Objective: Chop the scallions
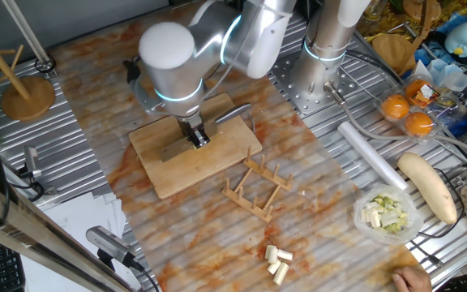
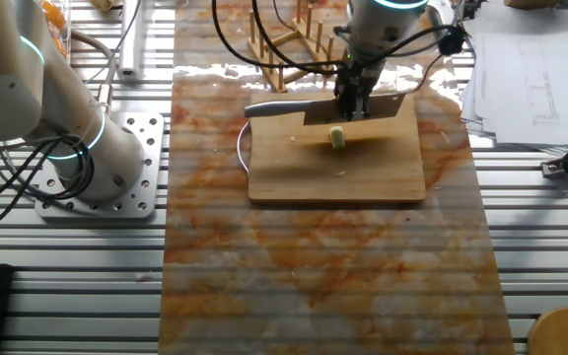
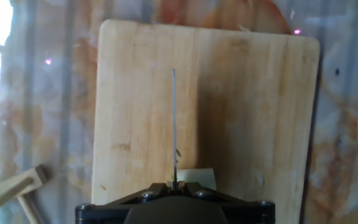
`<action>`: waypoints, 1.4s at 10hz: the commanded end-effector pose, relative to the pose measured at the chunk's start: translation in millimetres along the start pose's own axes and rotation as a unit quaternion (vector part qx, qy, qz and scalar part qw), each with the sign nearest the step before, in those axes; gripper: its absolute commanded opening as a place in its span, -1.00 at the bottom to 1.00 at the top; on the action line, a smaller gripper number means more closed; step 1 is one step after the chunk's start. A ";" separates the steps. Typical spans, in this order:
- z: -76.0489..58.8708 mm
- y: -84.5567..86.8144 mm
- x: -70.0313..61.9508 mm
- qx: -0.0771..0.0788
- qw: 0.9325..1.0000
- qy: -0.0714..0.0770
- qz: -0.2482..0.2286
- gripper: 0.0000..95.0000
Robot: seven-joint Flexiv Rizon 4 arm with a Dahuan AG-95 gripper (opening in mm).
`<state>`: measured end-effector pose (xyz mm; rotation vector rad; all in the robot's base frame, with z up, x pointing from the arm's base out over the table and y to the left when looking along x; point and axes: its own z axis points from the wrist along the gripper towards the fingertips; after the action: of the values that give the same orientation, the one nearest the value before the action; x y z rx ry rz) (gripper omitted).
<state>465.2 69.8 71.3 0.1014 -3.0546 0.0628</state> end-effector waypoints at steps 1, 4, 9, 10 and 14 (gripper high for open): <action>2.6 -0.2 -0.5 0.005 1.000 -0.003 -0.001 -1.00; 10.7 -0.2 -2.4 0.010 1.000 -0.005 -0.001 -1.00; 12.0 -0.2 -2.8 0.007 1.000 -0.008 -0.004 -1.00; 12.0 -0.2 -2.8 0.007 1.000 -0.008 -0.005 -1.00; 12.0 -0.2 -2.9 0.000 1.000 -0.016 -0.015 -1.00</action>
<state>467.8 68.4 57.8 0.1514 -3.0906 0.0650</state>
